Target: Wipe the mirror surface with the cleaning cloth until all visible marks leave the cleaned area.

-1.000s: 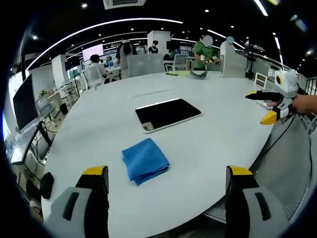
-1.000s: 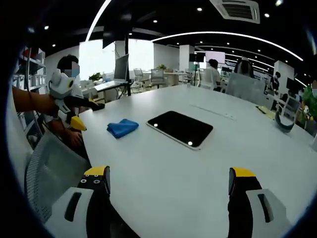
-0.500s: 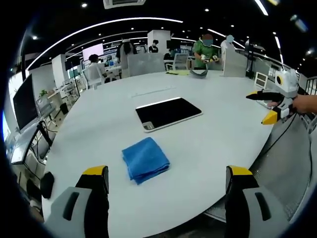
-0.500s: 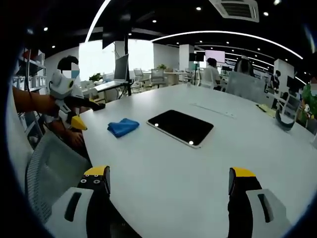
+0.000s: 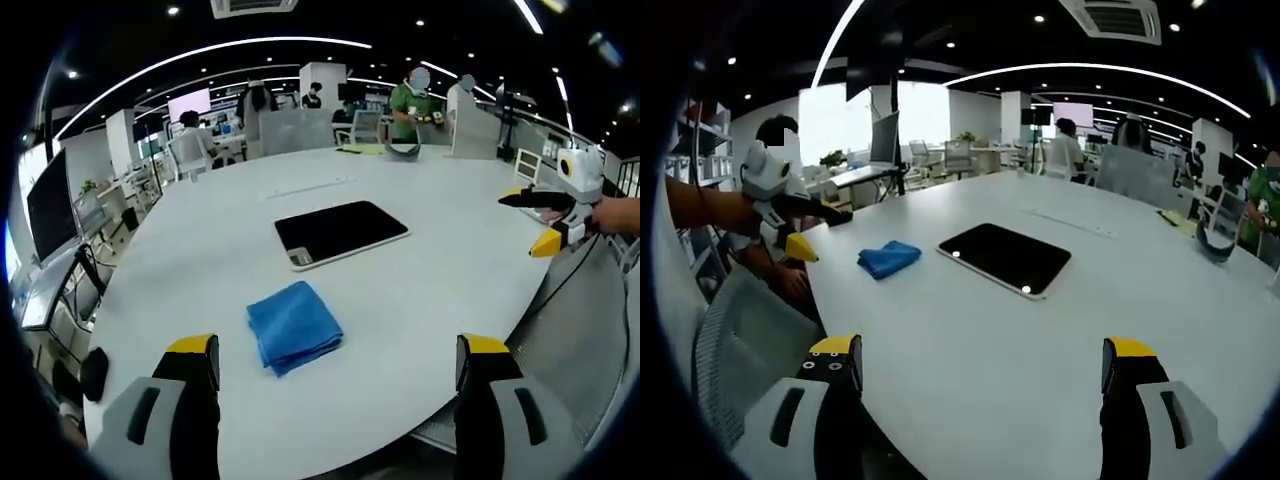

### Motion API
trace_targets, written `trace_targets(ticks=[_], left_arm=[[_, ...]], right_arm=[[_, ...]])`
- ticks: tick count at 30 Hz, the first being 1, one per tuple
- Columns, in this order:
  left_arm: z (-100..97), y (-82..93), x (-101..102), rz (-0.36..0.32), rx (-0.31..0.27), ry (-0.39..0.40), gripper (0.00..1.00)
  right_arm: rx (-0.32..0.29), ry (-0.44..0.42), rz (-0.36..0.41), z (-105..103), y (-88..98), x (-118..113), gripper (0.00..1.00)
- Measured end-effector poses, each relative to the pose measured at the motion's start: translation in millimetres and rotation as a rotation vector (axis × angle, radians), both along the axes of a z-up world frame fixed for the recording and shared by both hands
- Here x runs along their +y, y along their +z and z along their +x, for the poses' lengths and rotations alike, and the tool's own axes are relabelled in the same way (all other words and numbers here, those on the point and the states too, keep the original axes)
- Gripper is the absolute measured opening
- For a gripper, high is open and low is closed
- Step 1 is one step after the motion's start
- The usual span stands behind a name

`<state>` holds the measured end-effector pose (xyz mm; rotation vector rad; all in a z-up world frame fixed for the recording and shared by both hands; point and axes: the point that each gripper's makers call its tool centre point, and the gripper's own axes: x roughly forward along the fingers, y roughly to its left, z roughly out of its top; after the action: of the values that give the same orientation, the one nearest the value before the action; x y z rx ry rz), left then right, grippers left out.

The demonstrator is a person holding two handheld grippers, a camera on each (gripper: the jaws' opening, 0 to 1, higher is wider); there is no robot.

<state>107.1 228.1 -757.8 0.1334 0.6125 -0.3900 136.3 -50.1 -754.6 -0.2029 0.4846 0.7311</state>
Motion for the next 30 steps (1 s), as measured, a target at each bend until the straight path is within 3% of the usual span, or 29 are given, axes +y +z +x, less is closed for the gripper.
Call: trace_targets(ticks=[30], left_arm=[[2.3,-0.9,3.9,-0.001,-0.002,0.010,0.99]], right_arm=[[0.006,-0.001,0.012,-4.1,-0.2,-0.1,1.00]])
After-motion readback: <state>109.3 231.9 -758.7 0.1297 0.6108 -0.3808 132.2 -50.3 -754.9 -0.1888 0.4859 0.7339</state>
